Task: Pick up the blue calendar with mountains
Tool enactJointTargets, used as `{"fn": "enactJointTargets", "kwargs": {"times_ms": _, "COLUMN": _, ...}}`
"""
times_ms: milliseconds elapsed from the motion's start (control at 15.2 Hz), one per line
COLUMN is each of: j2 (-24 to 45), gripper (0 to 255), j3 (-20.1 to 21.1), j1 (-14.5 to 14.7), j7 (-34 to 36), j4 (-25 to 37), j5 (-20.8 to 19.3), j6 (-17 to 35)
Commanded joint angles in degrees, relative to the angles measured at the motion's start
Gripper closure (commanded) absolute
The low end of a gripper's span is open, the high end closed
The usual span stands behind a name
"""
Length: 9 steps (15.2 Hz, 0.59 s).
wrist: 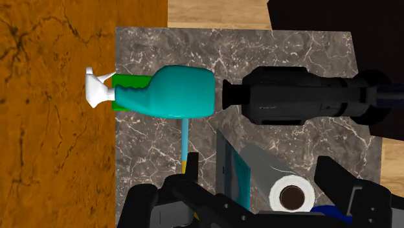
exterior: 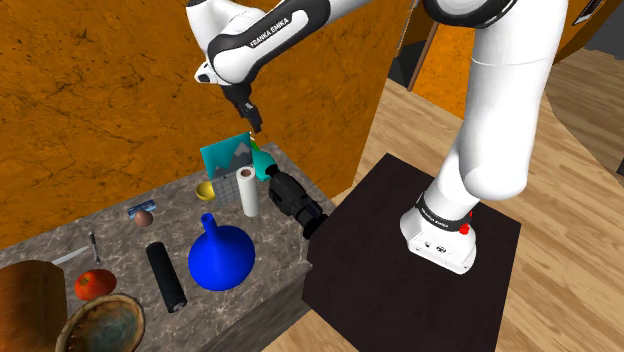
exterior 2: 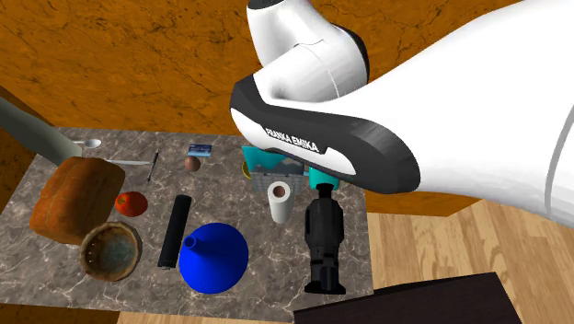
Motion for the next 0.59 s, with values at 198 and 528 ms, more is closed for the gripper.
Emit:
{"fn": "enactJointTargets", "kwargs": {"times_ms": 198, "j2": 2.77, "gripper": 0, "j3": 0.04, "j1": 0.20, "j7": 0.09, "j4": -0.54, "j5": -0.69, "j6": 3.11}}
{"fn": "enactJointTargets", "kwargs": {"times_ms": 528, "j2": 3.90, "gripper": 0, "j3": -0.06, "j1": 0.23, "j7": 0.44, "j4": -0.95, "j5": -0.93, "j6": 4.63}}
